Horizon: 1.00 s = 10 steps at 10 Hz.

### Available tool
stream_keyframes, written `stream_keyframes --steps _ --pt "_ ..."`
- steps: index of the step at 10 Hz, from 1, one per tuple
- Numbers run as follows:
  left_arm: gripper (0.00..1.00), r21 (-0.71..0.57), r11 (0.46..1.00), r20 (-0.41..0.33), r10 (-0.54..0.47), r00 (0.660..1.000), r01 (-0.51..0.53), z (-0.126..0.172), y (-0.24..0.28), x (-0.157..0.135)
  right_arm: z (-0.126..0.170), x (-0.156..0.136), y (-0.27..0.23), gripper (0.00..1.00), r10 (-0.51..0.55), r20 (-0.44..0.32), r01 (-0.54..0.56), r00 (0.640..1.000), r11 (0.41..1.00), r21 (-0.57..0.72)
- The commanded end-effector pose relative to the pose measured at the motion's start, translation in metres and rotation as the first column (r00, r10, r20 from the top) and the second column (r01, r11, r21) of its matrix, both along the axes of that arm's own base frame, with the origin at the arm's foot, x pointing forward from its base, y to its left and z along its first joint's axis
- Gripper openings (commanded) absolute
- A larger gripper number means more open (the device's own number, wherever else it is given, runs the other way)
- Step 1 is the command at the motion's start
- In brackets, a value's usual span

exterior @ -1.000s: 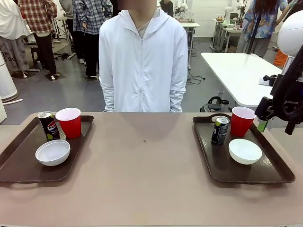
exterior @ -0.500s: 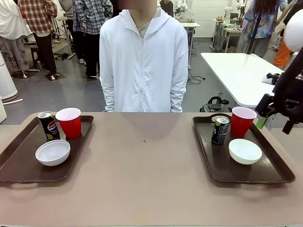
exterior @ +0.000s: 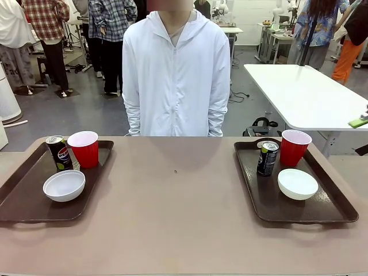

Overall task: Prepare tableware on both trays.
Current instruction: Pick up a Picnic Bowl from the table and place it on a Handle tray.

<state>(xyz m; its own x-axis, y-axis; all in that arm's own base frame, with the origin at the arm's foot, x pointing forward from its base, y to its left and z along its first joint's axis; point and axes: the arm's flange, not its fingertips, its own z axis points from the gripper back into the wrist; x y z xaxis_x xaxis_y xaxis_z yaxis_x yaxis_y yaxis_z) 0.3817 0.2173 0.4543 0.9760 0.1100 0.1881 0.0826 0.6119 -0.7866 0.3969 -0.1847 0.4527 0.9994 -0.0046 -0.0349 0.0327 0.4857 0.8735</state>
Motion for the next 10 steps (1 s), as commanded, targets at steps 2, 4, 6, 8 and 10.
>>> stream_keyframes --steps 2,4,6,8,10 --pt "1.00 -0.011 1.000 -0.004 0.011 1.000 -0.011 0.004 -0.001 0.000 0.000 -0.008 -0.046 1.00 0.181 0.000 -0.178 0.984 0.969 0.169" --pt "1.00 -0.011 1.000 -0.004 0.011 1.000 -0.011 0.004 -0.001 0.000 -0.002 -0.019 -0.064 1.00 0.153 -0.015 -0.148 0.988 0.976 0.160" --pt "1.00 -0.011 1.000 -0.004 0.011 1.000 -0.011 0.004 -0.001 0.000 -0.004 -0.022 -0.068 1.00 0.087 -0.030 -0.081 0.996 0.984 0.157" --pt "1.00 -0.011 1.000 -0.004 0.011 1.000 -0.011 0.004 -0.001 0.000 -0.003 -0.026 -0.061 1.00 0.134 -0.020 -0.128 0.991 0.976 0.178" --pt "1.00 -0.011 1.000 -0.004 0.011 1.000 -0.011 0.004 -0.001 0.000 -0.003 -0.026 -0.061 1.00 0.134 -0.020 -0.128 0.991 0.976 0.178"
